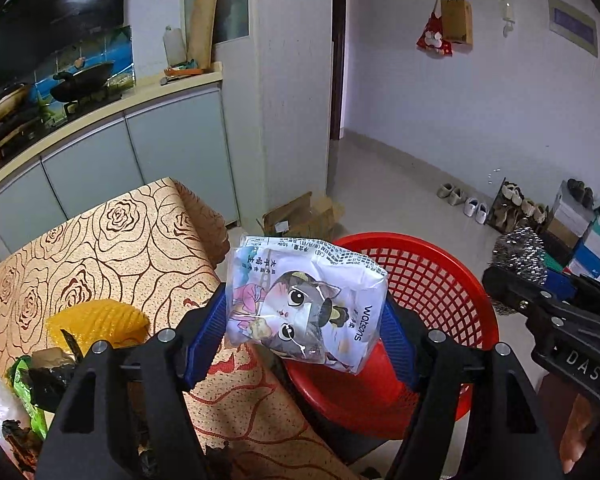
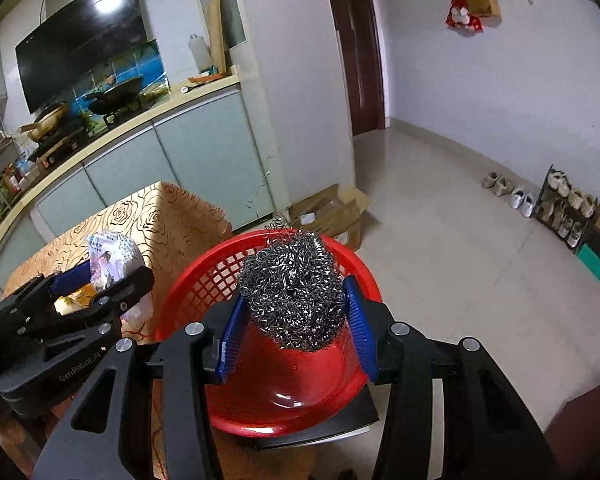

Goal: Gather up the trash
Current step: 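Carry the snack packet and steel wool to the red basket and release both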

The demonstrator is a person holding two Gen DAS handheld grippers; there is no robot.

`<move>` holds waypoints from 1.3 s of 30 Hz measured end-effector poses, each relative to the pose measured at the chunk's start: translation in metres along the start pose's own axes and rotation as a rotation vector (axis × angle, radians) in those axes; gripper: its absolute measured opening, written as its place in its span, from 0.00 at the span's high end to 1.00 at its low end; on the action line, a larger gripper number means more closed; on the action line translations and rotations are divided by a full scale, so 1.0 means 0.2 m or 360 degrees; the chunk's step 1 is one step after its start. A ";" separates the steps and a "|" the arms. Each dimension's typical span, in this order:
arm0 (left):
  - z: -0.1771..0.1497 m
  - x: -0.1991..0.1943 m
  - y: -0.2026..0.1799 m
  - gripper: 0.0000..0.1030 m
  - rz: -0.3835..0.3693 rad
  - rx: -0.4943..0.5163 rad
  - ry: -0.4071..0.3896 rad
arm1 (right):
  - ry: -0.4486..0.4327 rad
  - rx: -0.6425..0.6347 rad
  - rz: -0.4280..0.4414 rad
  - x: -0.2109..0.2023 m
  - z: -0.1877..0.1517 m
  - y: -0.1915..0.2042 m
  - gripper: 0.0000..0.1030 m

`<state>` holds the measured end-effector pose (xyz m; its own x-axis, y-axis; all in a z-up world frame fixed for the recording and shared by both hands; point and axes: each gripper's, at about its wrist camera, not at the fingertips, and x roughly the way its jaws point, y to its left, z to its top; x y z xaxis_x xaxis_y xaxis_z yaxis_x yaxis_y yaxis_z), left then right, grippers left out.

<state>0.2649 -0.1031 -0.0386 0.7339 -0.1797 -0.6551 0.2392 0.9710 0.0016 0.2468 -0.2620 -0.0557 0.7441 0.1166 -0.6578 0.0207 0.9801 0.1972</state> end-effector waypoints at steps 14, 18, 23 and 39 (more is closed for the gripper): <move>0.02 0.04 -0.06 0.31 -0.0032 0.0043 0.0016 | -0.0078 0.0085 -0.0009 -0.09 0.04 -0.05 0.42; 0.02 0.06 -0.09 0.30 -0.0058 0.0062 0.0027 | -0.0123 0.0074 -0.0067 -0.14 0.04 -0.07 0.42; 0.02 0.07 -0.11 0.20 -0.0114 0.0052 0.0046 | -0.0132 0.0079 -0.0092 -0.17 0.03 -0.09 0.42; 0.03 -0.22 0.01 0.13 -0.0041 -0.0060 -0.0075 | -0.0198 0.0020 -0.0126 -0.30 -0.02 -0.03 0.41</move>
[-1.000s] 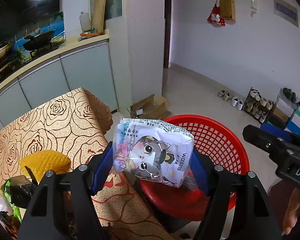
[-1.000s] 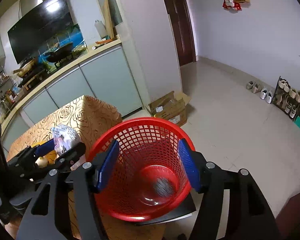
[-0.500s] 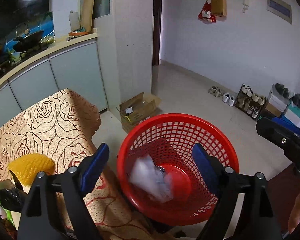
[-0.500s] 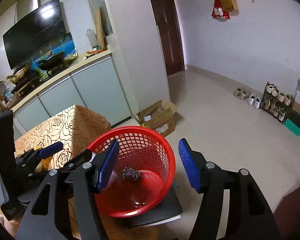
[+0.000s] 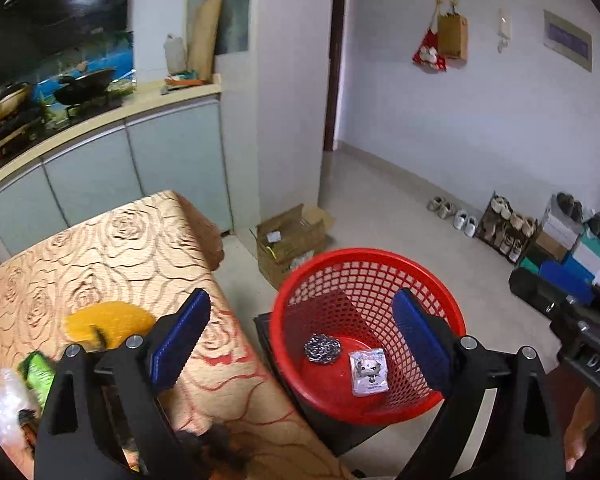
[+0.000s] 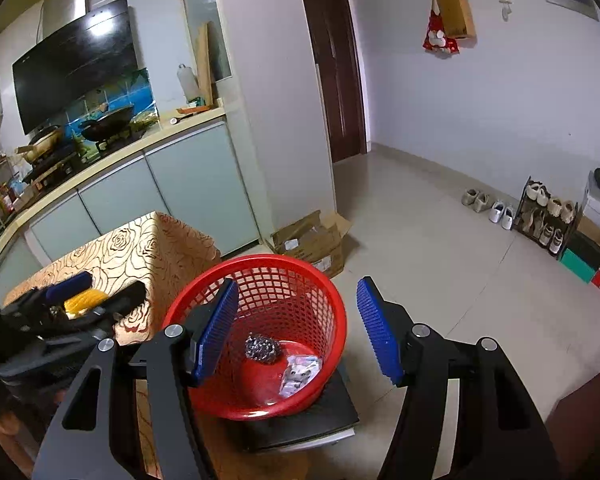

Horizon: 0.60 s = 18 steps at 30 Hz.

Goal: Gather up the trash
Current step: 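Move both tools back over the table toward the remaining trash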

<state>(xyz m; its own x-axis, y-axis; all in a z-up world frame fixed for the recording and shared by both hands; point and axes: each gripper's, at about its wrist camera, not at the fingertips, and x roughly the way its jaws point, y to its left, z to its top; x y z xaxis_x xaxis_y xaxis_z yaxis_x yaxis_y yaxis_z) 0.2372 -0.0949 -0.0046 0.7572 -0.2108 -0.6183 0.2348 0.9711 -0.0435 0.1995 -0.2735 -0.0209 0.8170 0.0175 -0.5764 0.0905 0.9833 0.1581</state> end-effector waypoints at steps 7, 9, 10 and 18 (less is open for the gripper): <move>0.01 -0.22 0.09 0.11 0.0058 -0.0026 -0.0100 | -0.0048 -0.0037 0.0023 -0.11 -0.03 0.07 0.36; 0.01 -0.29 0.13 0.10 0.0078 -0.0049 -0.0122 | -0.0057 -0.0052 0.0038 -0.14 -0.03 0.10 0.36; 0.01 -0.31 0.14 0.10 0.0082 -0.0057 -0.0130 | -0.0060 -0.0058 0.0044 -0.16 -0.03 0.12 0.35; -0.03 -0.53 0.30 0.10 0.0184 -0.0111 -0.0209 | -0.0077 -0.0113 0.0107 -0.24 -0.07 0.25 0.31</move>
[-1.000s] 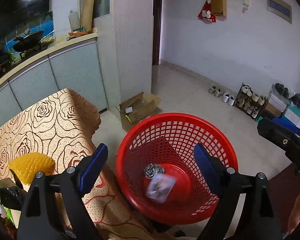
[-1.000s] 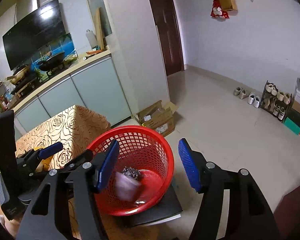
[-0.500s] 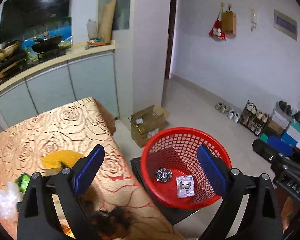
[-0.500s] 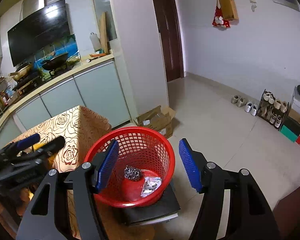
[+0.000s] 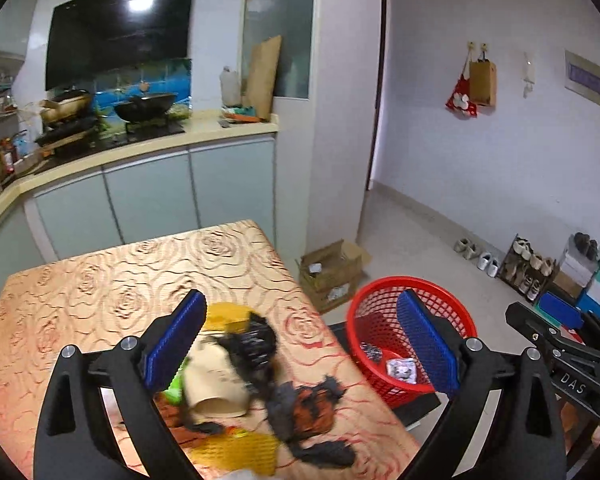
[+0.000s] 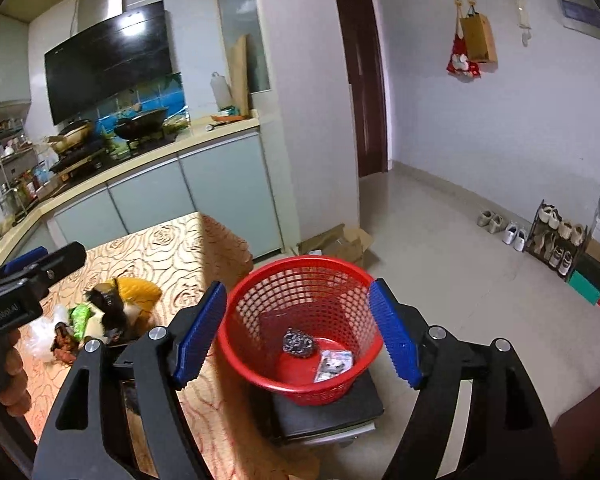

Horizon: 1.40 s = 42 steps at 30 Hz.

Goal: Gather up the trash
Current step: 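Move both tools back over the table toward the remaining trash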

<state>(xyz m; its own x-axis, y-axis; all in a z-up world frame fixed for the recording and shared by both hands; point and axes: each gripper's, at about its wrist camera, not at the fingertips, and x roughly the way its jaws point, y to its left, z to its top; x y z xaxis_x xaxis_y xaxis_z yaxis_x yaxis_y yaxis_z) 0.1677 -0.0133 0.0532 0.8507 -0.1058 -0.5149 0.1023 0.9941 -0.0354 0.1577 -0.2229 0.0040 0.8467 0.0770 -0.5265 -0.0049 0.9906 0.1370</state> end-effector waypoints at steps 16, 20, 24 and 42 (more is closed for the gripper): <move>-0.13 -0.21 0.31 0.10 0.0170 -0.0118 -0.0011 | -0.0018 -0.0085 0.0123 -0.11 -0.05 0.22 0.31; -0.20 -0.25 0.39 0.10 0.0256 -0.0125 -0.0020 | -0.0009 -0.0116 0.0164 -0.11 -0.07 0.30 0.31; -0.26 -0.27 0.49 0.10 0.0329 -0.0171 -0.0003 | 0.0009 -0.0149 0.0201 -0.09 -0.10 0.38 0.31; -0.54 -0.15 0.96 0.10 0.0418 -0.0296 0.0218 | 0.0099 -0.0212 0.0262 0.02 -0.14 0.55 0.31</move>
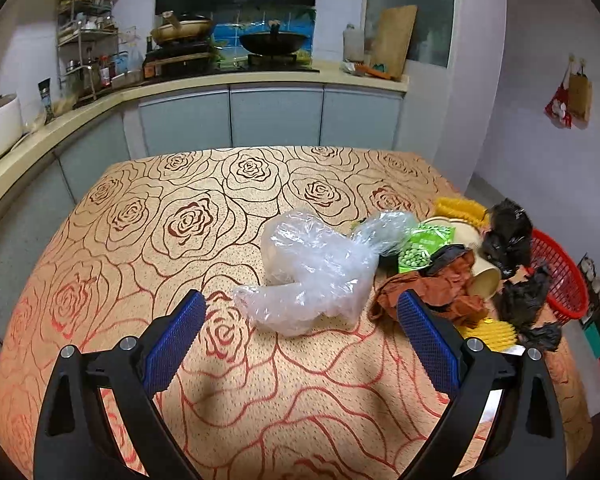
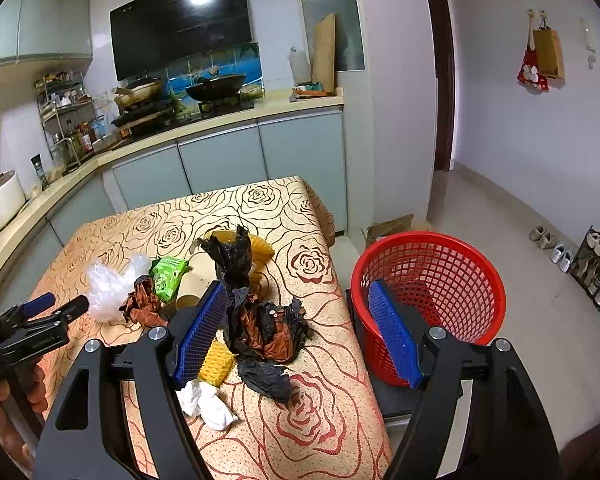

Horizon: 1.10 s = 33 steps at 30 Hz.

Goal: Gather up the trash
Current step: 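Move both tools back over the table toward the remaining trash, then grasp the clear plastic bag with the left gripper while the right gripper grasps the black bags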

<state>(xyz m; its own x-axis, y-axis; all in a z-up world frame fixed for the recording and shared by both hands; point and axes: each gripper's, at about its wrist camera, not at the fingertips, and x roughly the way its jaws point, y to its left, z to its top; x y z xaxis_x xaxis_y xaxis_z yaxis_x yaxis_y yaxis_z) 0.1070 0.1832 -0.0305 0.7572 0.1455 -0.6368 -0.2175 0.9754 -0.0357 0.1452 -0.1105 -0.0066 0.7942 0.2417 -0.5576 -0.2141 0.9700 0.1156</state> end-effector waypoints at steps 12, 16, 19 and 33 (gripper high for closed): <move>0.10 0.26 -0.05 0.10 -0.0004 0.0048 0.0051 | 0.0024 -0.0006 -0.0011 0.05 0.02 0.01 0.31; 0.10 0.32 -0.07 0.10 0.0021 0.0070 0.0078 | 0.0032 -0.0007 -0.0019 0.07 0.03 0.01 0.31; 0.10 0.34 -0.07 0.10 0.0027 0.0070 0.0079 | 0.0047 0.0000 -0.0022 0.10 0.03 0.00 0.31; 0.10 0.42 -0.10 0.36 -0.0042 0.0157 0.0157 | 0.0087 0.0014 -0.0020 0.15 0.01 0.00 0.31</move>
<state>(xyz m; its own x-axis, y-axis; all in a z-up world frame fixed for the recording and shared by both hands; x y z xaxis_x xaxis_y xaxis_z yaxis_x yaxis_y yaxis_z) 0.1874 0.1791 -0.0670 0.6966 0.1075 -0.7094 -0.1332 0.9909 0.0194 0.1692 -0.1028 -0.0214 0.7642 0.2281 -0.6033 -0.1991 0.9731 0.1157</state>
